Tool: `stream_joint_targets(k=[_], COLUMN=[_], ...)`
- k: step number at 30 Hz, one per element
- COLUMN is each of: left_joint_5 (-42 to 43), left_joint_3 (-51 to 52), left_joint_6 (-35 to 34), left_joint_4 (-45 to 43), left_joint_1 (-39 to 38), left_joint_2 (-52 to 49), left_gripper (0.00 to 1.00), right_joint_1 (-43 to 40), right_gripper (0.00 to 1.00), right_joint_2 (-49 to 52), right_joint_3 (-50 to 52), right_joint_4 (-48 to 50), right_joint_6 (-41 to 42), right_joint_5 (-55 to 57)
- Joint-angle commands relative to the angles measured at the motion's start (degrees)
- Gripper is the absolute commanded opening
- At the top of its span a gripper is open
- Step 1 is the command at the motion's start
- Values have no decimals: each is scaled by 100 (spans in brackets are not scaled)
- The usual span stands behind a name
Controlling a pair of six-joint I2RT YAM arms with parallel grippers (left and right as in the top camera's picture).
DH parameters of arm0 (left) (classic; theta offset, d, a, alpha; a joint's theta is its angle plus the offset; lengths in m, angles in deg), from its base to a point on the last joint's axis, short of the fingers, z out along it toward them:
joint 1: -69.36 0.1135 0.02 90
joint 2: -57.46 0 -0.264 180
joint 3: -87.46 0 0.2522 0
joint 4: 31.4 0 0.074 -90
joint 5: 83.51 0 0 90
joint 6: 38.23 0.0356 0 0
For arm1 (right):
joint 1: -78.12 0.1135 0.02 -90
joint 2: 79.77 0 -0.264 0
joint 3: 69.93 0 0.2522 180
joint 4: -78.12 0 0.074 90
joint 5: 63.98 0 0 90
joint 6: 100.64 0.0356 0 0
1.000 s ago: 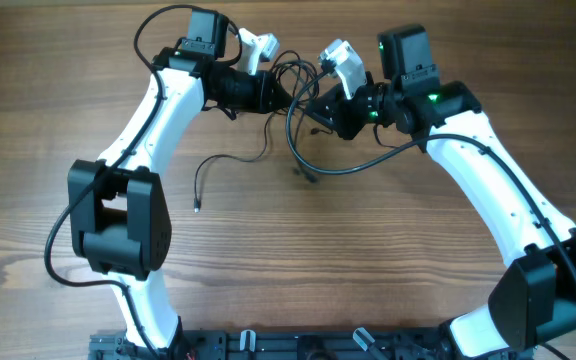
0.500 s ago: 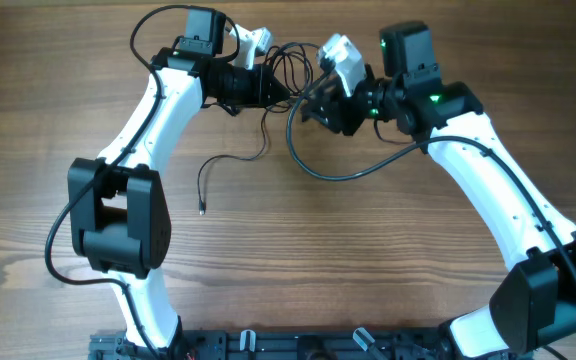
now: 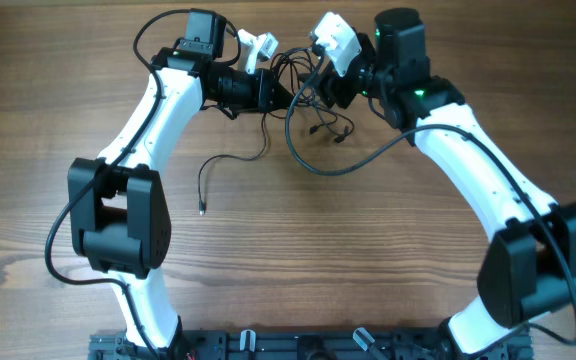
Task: Untangle cables
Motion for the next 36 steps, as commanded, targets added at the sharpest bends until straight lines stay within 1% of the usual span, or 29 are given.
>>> stream_joint_targets(k=[1, 2, 3, 4, 5, 10, 14, 18, 21, 23, 27, 29, 32, 34, 36], left_joint_5=[310, 354, 365, 363, 339, -227, -608, -1056, -1360, -1515, -1952, -2142, -2330, -2520, -2599], left_joint_3=[-66, -66, -66, -66, -66, -66, -66, -66, -66, -66, -66, -66, -66, -66, -66], left_joint_6=[323, 354, 348, 345, 323, -205, -859, -1128, -1331, -1327, -1329, -1327, -1335, -1482, -1504], left_joint_4=[42, 52, 55, 55, 55, -72, -227, -199, -155, -114, 44, 107, 125, 116, 111], left_joint_1=[26, 26, 26, 26, 26, 61, 160, 236, 295, 317, 330, 339, 343, 369, 400], left_joint_2=[-44, -44, -44, -46, -46, -46, -46, -46, -46, -46, -46, -46, -46, -46, -46], left_gripper=[4, 4, 4, 4, 4, 4, 4, 4, 4, 4, 4, 4, 4, 4, 4], right_joint_1=[-9, -9, -9, 0, 2, -44, -205, -466, -813, -1102, -1921, -2378, -3016, -3451, -3801], right_gripper=[70, 63, 43, 14, 4, 4, 4, 4, 4, 4, 4, 4, 4, 4, 4], right_joint_2=[348, 396, 413, 411, 385, -278, -1019, -1436, -1604, -1639, -1639, -1639, -1639, -1639, -1639], right_joint_3=[-11, -11, -11, -11, -13, -13, -13, -13, -13, -13, -13, -13, -13, -13, -13], right_joint_4=[293, 328, 334, 330, 341, 372, 249, 50, -118, -160, -149, -61, 232, 503, 699], right_joint_6=[-358, -356, -343, -306, -173, 850, 1526, 2124, 2675, 3060, 4181, 4457, 4478, 4533, 4833], right_joint_5=[431, 426, 426, 417, 404, 251, 254, 254, 254, 251, 138, -461, -1862, -2903, -3543])
